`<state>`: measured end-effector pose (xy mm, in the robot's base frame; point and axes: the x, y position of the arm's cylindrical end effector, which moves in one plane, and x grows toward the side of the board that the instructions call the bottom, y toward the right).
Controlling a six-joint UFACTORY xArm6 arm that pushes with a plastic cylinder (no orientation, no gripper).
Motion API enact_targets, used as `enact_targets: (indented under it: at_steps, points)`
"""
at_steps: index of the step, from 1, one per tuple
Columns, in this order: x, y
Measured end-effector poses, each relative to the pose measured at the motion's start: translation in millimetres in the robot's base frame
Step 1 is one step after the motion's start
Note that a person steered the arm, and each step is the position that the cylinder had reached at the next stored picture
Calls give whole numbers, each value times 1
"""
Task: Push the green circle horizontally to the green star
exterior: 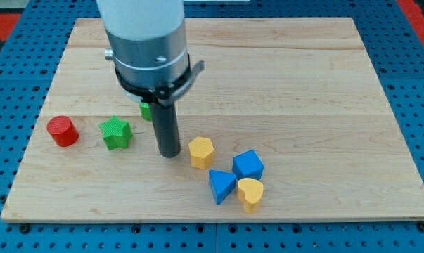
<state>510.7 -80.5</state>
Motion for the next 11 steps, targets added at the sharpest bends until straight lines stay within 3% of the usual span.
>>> enact_targets:
  at_steps: [1,3,4,5,7,8,10,11]
  points:
    - [11,-26]
    - [-19,-55]
    - [-42,12]
    - [-103,67]
    - [-109,-55]
    - [-98,-64]
    - [-70,-16]
    - [-123,-5]
